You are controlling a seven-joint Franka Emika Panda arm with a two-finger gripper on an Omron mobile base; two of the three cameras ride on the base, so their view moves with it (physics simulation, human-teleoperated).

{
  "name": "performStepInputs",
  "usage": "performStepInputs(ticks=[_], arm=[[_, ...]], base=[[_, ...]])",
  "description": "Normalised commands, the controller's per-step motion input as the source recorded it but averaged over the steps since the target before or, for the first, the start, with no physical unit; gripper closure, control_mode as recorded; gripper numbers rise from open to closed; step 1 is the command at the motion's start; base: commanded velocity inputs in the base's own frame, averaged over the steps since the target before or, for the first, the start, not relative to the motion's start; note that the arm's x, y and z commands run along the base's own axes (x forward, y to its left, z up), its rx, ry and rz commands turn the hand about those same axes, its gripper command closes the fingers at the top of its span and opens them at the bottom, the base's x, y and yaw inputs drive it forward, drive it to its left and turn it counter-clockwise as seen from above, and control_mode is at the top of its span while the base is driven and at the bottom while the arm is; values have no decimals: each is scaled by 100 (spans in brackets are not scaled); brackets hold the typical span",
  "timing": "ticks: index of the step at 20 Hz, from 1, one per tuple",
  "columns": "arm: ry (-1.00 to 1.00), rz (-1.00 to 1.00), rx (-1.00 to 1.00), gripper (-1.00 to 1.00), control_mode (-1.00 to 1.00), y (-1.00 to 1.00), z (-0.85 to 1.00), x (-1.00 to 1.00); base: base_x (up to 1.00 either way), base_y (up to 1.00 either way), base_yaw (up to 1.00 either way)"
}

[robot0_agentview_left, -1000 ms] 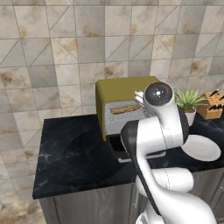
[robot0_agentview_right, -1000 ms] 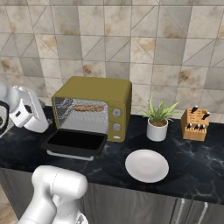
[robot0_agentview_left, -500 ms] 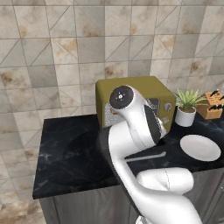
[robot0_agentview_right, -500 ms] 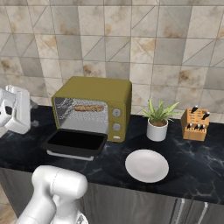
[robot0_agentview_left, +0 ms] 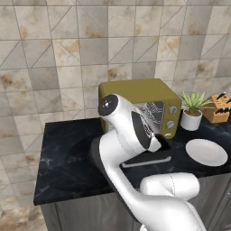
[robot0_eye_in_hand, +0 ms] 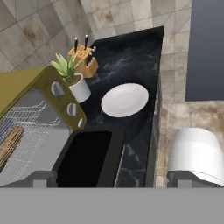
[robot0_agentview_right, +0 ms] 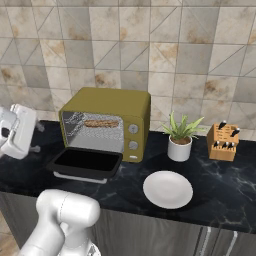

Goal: Pull the toaster oven rack outwards. Pick up the baguette from the plate and place it on the toaster oven rack. Close the toaster oven door fully and set the temperature to the lowest setting.

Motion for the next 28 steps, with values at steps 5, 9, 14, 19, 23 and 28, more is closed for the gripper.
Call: performStepInputs(ticks=[5,9,14,19,23,28], arm=[[0,-3,0,-100,-100,5,-51,0],[0,0,0,-100,-100,7,-39,0],[7,5,0,-100,-100,21,-29,0],[12,11,0,-100,-100,40,-29,0],[11,9,-2,-100,-100,41,-32,3],[15,12,-5,-100,-100,28,-26,10]], base=[[0,0,0],[0,0,0],[0,0,0],[0,0,0],[0,0,0],[0,0,0]])
